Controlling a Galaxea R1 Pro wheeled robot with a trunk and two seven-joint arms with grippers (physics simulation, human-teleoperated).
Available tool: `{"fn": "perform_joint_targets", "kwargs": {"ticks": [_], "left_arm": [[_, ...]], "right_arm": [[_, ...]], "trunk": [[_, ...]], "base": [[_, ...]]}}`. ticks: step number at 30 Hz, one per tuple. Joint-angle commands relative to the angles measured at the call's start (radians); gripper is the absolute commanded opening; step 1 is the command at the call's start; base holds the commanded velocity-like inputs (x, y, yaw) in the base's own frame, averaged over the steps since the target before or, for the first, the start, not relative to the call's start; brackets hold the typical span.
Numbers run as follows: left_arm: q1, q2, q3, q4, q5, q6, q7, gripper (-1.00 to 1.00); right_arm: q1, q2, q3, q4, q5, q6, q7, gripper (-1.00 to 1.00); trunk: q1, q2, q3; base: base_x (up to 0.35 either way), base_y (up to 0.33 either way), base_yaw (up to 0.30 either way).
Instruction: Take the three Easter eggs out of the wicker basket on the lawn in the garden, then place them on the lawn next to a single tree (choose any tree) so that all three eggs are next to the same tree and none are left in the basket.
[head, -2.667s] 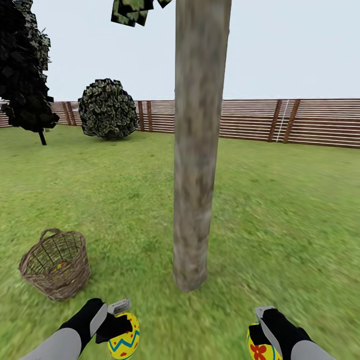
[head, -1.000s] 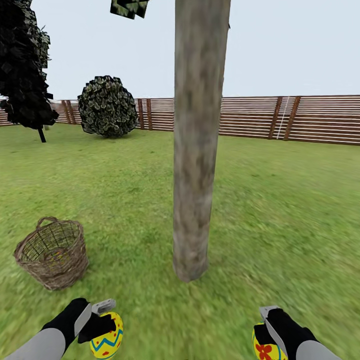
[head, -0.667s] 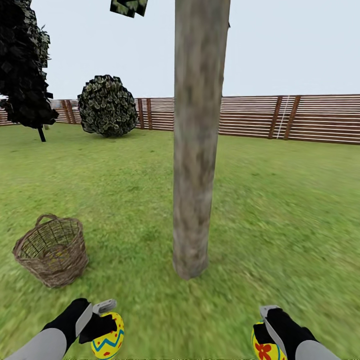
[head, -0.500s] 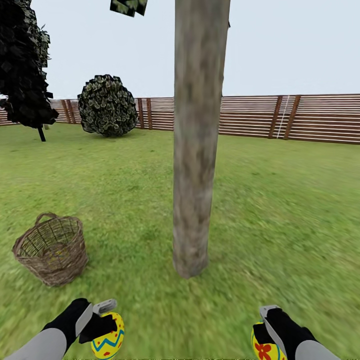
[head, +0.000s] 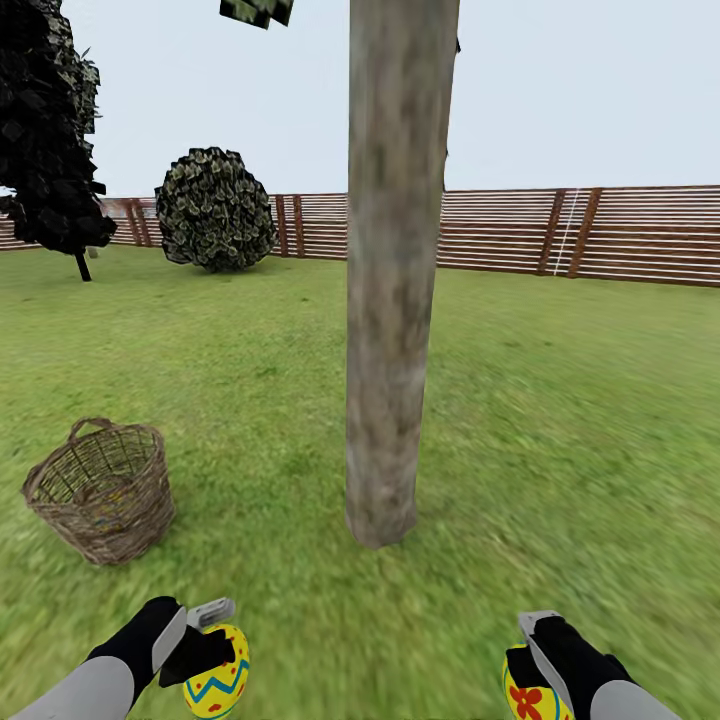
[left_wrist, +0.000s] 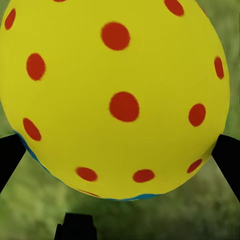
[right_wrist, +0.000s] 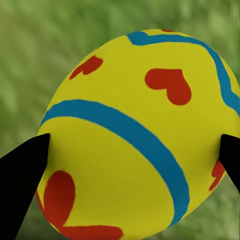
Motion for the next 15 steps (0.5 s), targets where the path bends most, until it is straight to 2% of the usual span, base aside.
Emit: {"fn": "perform_joint_targets", "kwargs": {"ticks": [1,15], "left_arm": [[0.000,0.001,0.001,-0.001,0.008,0.006,0.002,-1.00],[0.000,0.000,0.001,0.000,0.008,0.006,0.002,-1.00]], "right_arm": [[0.000,0.000,0.005,-0.002,0.005,0.006,0.001,-1.00],[0.000,0.000,0.008,-0.002,0.007,0.005,0.000,-1.00]], "trunk": [[0.004,-0.008,-0.004],[0.057,-0.106,-0.048]], "base": [[0.000,0.000,0.000],[0.000,0.000,0.000]]}}
